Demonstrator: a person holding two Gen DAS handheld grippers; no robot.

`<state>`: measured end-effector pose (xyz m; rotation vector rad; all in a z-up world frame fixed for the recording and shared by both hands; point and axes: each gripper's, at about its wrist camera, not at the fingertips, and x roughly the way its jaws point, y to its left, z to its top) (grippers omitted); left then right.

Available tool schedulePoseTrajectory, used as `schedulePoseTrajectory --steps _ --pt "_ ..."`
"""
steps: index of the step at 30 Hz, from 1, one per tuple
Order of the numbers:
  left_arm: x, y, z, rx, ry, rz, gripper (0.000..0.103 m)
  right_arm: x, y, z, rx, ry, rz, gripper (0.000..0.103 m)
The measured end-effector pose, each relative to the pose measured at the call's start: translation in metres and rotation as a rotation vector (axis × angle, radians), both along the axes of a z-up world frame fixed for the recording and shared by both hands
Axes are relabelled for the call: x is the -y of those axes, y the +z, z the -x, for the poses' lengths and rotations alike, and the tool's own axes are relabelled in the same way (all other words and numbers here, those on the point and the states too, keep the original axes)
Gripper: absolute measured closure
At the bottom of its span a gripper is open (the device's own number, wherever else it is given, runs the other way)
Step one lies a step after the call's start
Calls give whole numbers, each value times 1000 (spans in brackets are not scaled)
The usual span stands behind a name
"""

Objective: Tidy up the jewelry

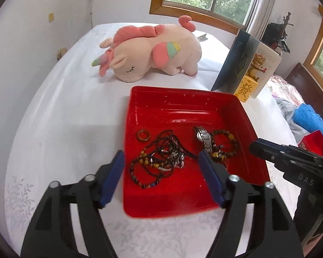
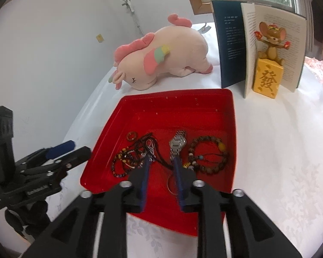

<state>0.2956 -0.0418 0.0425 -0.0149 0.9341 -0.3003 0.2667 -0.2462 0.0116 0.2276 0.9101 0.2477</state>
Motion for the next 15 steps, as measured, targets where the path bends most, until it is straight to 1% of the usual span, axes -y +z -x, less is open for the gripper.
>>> schedulePoseTrajectory --steps 1,2,3,4,5,7,8,9,10,11,12,13,15 --pt "-3 1 5 5 6 -3 25 0 1 6 3 -6 9 68" --pt "-6 2 10 10 13 -4 21 -1 1 10 7 -10 20 66" --pt "-9 3 12 13 18 -3 19 -2 2 16 12 -13 33 62" --pt "-12 4 17 19 26 -3 17 -3 2 22 16 -17 43 55" --pt "-15 5 22 26 34 -9 14 -3 2 28 19 -21 48 52" --pt "-20 6 31 44 44 -24 12 -3 3 38 30 -28 54 43" --pt "-23 7 35 54 51 -30 10 -3 4 42 34 -32 59 40" --pt "-26 7 39 60 59 -35 9 -3 4 47 38 -44 74 33" --pt "-28 7 42 63 65 -37 7 -2 4 51 43 -54 84 29" --pt "-30 7 44 64 75 -38 6 -1 5 55 49 -65 93 28" --pt "-33 6 46 63 83 -41 6 -1 4 57 48 -73 102 23" --pt "-34 5 46 62 87 -47 6 0 4 59 40 -85 114 16" --pt "-34 3 47 52 103 -78 5 1 1 59 10 -110 154 11"
